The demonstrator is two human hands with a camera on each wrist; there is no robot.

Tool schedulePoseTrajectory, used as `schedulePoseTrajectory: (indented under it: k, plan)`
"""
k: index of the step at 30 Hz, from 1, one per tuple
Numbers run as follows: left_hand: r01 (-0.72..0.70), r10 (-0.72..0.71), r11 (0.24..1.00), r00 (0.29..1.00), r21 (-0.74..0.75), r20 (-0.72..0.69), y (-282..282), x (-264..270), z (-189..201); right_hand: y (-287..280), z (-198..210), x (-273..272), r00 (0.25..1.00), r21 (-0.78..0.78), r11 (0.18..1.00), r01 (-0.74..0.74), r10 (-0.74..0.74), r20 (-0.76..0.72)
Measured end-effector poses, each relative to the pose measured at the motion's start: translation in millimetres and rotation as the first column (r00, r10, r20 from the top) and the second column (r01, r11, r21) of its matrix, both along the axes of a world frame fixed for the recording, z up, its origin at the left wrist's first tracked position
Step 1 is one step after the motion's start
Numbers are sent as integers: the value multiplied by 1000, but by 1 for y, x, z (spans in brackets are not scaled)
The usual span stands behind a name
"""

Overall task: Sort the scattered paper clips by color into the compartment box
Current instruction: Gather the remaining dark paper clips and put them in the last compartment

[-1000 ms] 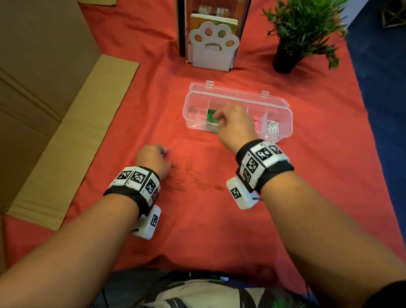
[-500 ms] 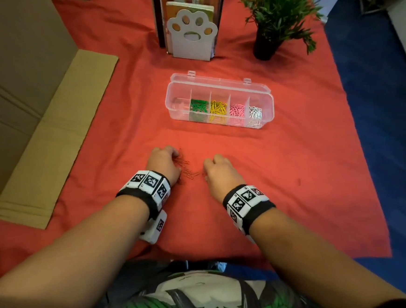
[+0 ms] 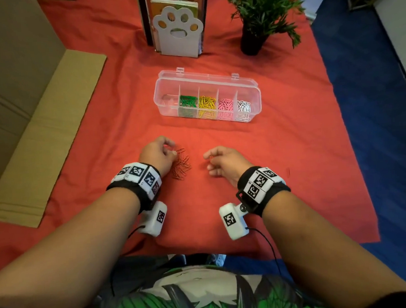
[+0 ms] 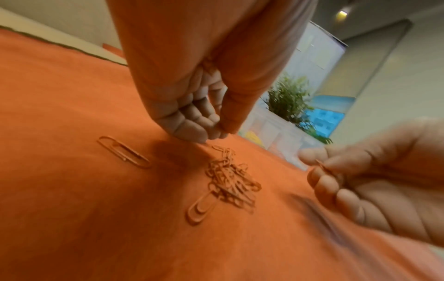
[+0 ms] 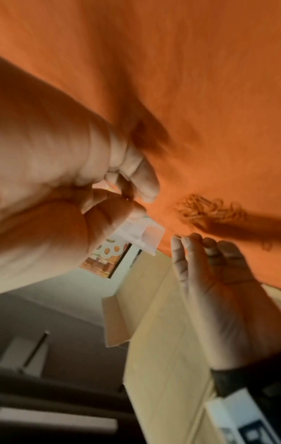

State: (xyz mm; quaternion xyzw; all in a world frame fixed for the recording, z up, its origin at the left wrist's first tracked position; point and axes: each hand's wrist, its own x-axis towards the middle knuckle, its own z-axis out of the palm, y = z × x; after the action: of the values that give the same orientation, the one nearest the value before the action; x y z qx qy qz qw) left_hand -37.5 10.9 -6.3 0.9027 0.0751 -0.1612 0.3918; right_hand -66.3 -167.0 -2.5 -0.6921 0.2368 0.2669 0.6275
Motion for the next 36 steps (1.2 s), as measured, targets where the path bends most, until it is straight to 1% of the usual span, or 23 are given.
schedulePoseTrajectory:
  k: [2,3,4,5,6,8,10,11,13,15,16,17,18,19,20,24,26,28,30,31,33,34,36]
  plan:
    - [-63,55,992,996,-105,-74,6,3,1,4,5,4,998,67,997,50,-48,-33]
    - [-112,91,982,987,-154,-134,9,5,0,7,6,7,999,42,999,25,-24,-29]
    - [-188,143,958,968,-217,-206,10,6,2,9,7,9,999,-36,999,-40,40,-1]
    - [-278,198,918,939,-281,-282,10,8,5,12,8,12,990,-157,979,-130,137,39]
    - [-357,239,873,907,-331,-347,9,10,9,16,8,14,966,-287,934,-212,246,85]
    - [-449,278,807,863,-384,-423,9,13,16,27,7,17,885,-508,802,-314,441,151]
    - [-477,301,785,852,-395,-429,12,15,16,37,4,18,798,-646,673,-360,581,160]
    - [-463,305,799,862,-384,-405,14,16,14,40,2,19,749,-701,603,-382,646,148]
    - [-320,240,900,930,-296,-276,21,18,5,46,-3,18,647,-787,465,-405,754,113]
    - [-122,102,983,985,-136,-142,26,17,0,48,-8,15,579,-838,392,-381,807,115]
    - [-24,21,999,996,-24,-87,28,16,-2,49,-10,13,557,-856,372,-360,822,123]
    - [71,-68,991,997,110,-35,30,16,-4,49,-11,12,545,-868,354,-347,830,120]
    - [138,-144,964,990,228,8,31,15,-6,47,-13,11,544,-878,342,-335,831,116]
    - [169,-191,937,981,305,44,32,15,-7,45,-14,11,558,-880,338,-333,823,105]
    - [170,-201,927,978,335,60,32,16,-6,42,-15,12,578,-878,345,-331,810,101]
    - [151,-188,917,980,369,66,28,17,-4,29,-16,19,679,-818,436,-374,730,78]
    - [171,-201,906,979,387,40,26,18,-5,23,-15,21,751,-779,516,-357,654,89]
    - [177,-193,905,981,386,4,27,19,-7,17,-15,23,817,-736,606,-302,563,128]
    - [181,-196,904,981,387,-3,27,19,-9,14,-14,23,850,-700,663,-266,504,154]
    - [180,-199,902,980,392,9,27,18,-8,13,-13,23,853,-693,672,-262,497,159]
    - [177,-211,895,977,409,41,26,17,-7,15,-12,21,833,-703,656,-273,526,168]
    - [181,-220,890,974,419,47,27,17,-8,18,-11,19,810,-727,619,-297,566,151]
    - [202,-241,878,970,435,36,27,15,-9,25,-12,13,755,-795,492,-353,652,68]
